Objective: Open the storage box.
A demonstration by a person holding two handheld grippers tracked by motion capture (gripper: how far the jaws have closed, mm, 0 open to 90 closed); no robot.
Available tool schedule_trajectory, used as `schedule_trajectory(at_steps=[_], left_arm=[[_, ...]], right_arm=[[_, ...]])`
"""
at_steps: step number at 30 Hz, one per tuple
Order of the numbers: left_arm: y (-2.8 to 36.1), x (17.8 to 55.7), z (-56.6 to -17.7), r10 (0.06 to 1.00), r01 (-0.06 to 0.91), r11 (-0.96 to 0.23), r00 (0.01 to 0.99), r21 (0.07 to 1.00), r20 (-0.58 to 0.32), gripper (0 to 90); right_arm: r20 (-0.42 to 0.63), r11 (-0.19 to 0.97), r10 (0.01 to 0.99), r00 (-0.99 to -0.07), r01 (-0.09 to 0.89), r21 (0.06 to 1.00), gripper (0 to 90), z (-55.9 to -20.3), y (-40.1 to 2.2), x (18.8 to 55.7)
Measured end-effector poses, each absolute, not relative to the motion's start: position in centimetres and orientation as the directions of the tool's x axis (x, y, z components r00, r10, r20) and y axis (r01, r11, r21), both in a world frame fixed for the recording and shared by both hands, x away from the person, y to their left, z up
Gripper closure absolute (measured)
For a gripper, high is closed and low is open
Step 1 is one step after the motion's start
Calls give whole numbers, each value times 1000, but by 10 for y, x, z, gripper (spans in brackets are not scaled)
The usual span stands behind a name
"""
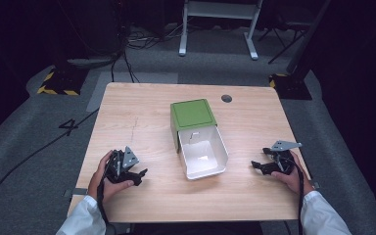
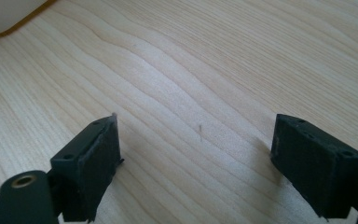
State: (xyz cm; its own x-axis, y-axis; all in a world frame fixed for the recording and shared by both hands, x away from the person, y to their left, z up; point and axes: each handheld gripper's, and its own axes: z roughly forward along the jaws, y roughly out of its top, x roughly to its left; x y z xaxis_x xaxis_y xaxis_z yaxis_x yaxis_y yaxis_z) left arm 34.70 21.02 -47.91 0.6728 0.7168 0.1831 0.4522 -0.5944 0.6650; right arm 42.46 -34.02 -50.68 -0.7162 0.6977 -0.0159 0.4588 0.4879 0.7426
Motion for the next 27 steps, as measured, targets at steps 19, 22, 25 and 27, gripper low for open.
schedule_trajectory(at_steps=[19,22,25,27], left_arm=[[239,349,-505,767,561,-471,641,681,3,163],[240,349,-507,769,557,-457,640,693,-7,150],[239,349,-507,771,559,-454,637,694,-8,149],[239,349,-507,771,557,-455,636,695,-5,148]], right_arm=[[-16,489,696,-718,458,742,158,-507,-340,425],[-16,489,695,-719,457,743,158,-507,-341,425],[-15,490,695,-719,457,742,158,-507,-341,424],[-16,490,694,-719,456,742,158,-507,-341,424]])
